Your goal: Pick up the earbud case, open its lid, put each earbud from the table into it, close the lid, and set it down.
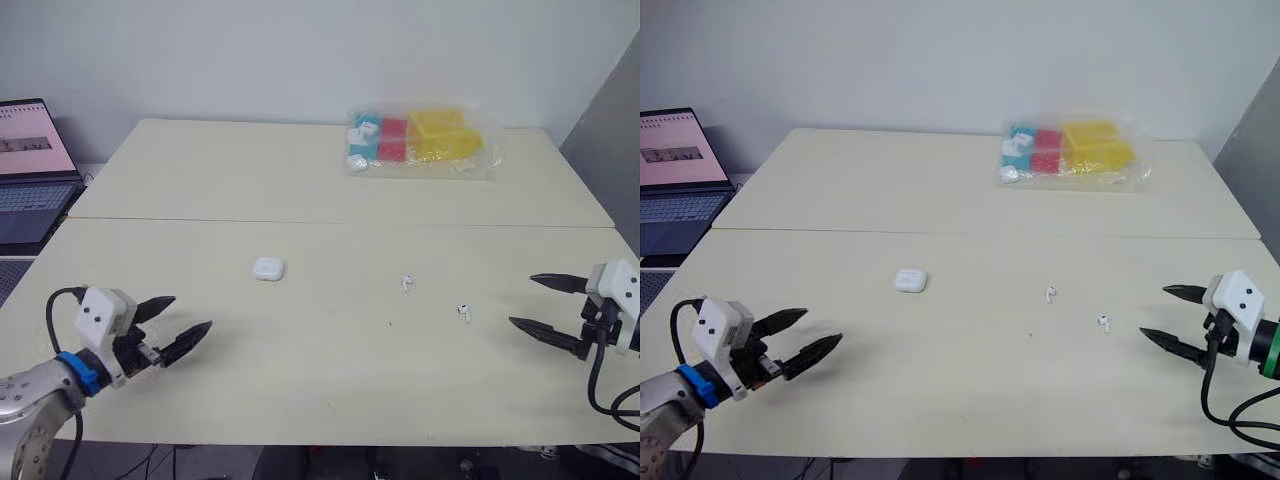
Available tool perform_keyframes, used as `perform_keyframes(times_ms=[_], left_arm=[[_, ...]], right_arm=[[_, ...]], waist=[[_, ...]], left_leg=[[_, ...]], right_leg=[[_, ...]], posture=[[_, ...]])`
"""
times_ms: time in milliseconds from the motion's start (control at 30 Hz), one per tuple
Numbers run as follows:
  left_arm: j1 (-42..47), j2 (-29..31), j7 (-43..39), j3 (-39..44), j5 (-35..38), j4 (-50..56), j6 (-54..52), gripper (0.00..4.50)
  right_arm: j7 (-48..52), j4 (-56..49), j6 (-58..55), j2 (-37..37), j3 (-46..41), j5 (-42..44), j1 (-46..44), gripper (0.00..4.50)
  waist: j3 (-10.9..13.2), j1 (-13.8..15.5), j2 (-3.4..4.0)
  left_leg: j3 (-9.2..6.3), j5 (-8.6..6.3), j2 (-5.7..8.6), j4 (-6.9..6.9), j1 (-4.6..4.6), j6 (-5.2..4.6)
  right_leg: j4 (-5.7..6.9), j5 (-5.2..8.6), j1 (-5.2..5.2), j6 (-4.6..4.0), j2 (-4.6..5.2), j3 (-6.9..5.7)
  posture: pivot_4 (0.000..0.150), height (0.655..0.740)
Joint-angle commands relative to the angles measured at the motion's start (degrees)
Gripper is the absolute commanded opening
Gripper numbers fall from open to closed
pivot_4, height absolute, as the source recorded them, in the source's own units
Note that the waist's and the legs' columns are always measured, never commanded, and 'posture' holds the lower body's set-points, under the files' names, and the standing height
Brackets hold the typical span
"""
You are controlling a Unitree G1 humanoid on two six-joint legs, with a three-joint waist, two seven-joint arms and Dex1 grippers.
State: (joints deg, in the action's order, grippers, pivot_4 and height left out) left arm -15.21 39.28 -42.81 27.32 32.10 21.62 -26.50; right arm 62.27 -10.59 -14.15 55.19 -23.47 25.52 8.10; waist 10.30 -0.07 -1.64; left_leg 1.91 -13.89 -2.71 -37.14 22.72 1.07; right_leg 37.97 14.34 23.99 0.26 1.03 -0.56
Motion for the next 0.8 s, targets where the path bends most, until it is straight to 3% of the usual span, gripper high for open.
perform_keyframes(times_ms=[33, 200, 400, 567, 800], left_arm=[[2.38, -3.11, 8.96, -2.94, -1.37, 5.08, -4.29, 4.50], [6.70, -8.68, 17.33, -7.84, -3.68, 7.42, -6.87, 4.50], [13.49, -15.76, 28.71, -15.93, -10.46, 5.67, -10.40, 4.50], [17.33, -19.61, 33.38, -19.79, -14.09, 3.83, -11.94, 4.50], [20.98, -24.36, 36.10, -22.10, -15.45, 0.18, -14.25, 4.50]], right_arm=[[-0.06, -3.53, -0.92, 0.15, -1.13, 1.47, -0.79, 4.40], [0.29, -7.58, -3.33, 0.64, 1.27, 3.24, -3.79, 4.40], [-1.39, -13.53, -12.67, 1.12, 6.15, 9.19, -13.65, 4.40], [-2.14, -15.23, -18.09, 0.91, 10.29, 11.79, -21.20, 4.40], [-1.12, -15.27, -18.90, 1.21, 11.73, 12.01, -22.94, 4.40]], waist=[[0.00, 0.01, -0.01], [-0.02, 0.02, -0.04], [0.00, 0.00, -0.09], [0.00, 0.08, -0.10], [0.00, 0.14, -0.11]], left_leg=[[0.00, 0.00, 0.00, -0.01, 0.00, 0.00], [-0.03, 0.00, 0.04, -0.05, -0.19, 0.00], [-0.07, 0.00, 0.09, -0.05, -0.68, 0.00], [-0.08, 0.00, 0.10, -0.01, -0.67, 0.01], [-0.09, 0.00, 0.10, 0.01, -0.57, 0.00]], right_leg=[[0.00, -0.01, -0.01, 0.02, 0.00, 0.01], [-0.01, -0.04, -0.23, 0.06, -0.11, 0.01], [-0.01, -0.05, -0.66, 0.06, -0.27, 0.04], [-0.05, -0.04, -0.67, 0.05, -0.31, 0.03], [-0.14, -0.04, -0.66, 0.06, -0.25, 0.02]], posture=[[0.150, 0.7354], [0.150, 0.7354], [0.150, 0.7354], [0.150, 0.7354], [0.150, 0.7354]])
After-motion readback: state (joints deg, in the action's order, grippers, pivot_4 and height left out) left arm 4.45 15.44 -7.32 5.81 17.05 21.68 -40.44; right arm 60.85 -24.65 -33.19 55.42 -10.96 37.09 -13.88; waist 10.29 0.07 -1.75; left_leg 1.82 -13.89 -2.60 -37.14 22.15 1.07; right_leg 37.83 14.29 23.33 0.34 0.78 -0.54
